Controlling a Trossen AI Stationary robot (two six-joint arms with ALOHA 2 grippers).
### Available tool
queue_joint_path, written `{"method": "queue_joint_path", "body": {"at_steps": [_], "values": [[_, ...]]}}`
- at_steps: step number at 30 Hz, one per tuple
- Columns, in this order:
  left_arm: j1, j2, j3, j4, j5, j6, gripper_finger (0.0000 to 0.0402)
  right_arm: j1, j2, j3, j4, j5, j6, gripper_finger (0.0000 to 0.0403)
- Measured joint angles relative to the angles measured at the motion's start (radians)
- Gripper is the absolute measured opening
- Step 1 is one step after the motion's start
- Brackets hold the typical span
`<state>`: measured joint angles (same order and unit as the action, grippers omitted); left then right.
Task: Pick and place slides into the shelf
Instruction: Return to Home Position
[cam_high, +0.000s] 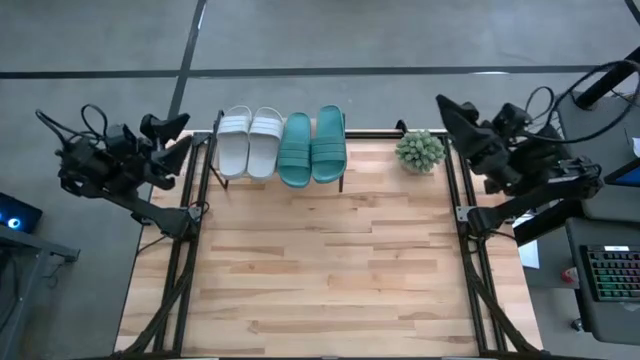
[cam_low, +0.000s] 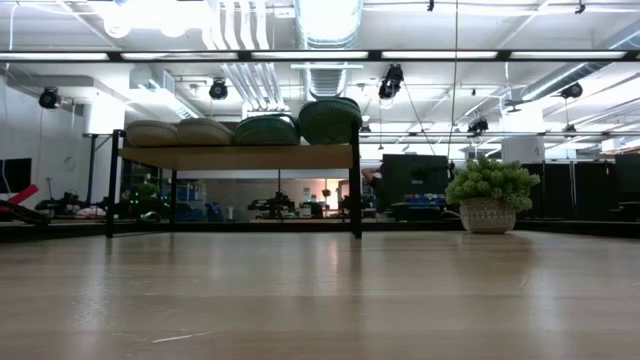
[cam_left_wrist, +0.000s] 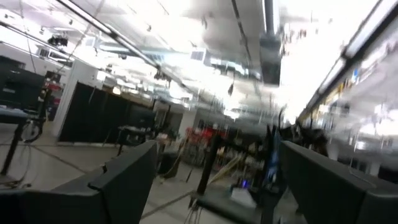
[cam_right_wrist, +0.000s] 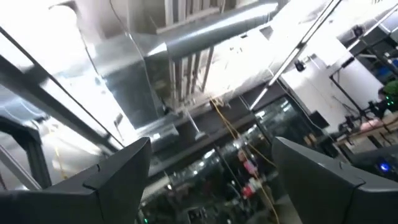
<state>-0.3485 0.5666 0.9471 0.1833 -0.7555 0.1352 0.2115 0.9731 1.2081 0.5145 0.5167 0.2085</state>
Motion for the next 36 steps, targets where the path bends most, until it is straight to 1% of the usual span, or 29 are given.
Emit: {"method": "queue_joint_path", "body": {"at_steps": [4, 9, 15, 19, 24, 29, 33, 36], "values": [[0.000, -0.058, -0.091, 0.124, 0.000, 0.001, 0.0322, 0.000, -0.076, -0.118, 0.078, 0.000, 0.000, 0.0324], [0.000, -0.100, -0.163, 0.182, -0.001, 0.001, 0.0322, 0.000, -0.180, -0.298, 0.232, 0.003, -0.003, 0.0320], [0.000, -0.102, -0.177, 0.199, 0.001, 0.001, 0.0322, 0.000, -0.283, -0.512, 0.472, 0.008, -0.029, 0.0307], [0.000, -0.106, -0.198, 0.200, -0.005, 0.002, 0.0322, 0.000, -0.352, -0.636, 0.591, 0.008, -0.041, 0.0301], [0.000, -0.148, -0.256, 0.222, -0.010, 0.001, 0.0322, 0.000, -0.420, -0.752, 0.703, 0.008, -0.061, 0.0299], [0.000, -0.207, -0.340, 0.331, -0.009, 0.015, 0.0322, 0.000, -0.475, -0.831, 0.794, 0.009, -0.094, 0.0297], [0.000, -0.274, -0.418, 0.332, -0.007, -0.001, 0.0322, 0.000, -0.504, -0.892, 0.877, 0.009, -0.124, 0.0298], [0.000, -0.325, -0.473, 0.333, 0.020, -0.041, 0.0322, 0.000, -0.515, -0.934, 0.948, 0.008, -0.140, 0.0298]]}}
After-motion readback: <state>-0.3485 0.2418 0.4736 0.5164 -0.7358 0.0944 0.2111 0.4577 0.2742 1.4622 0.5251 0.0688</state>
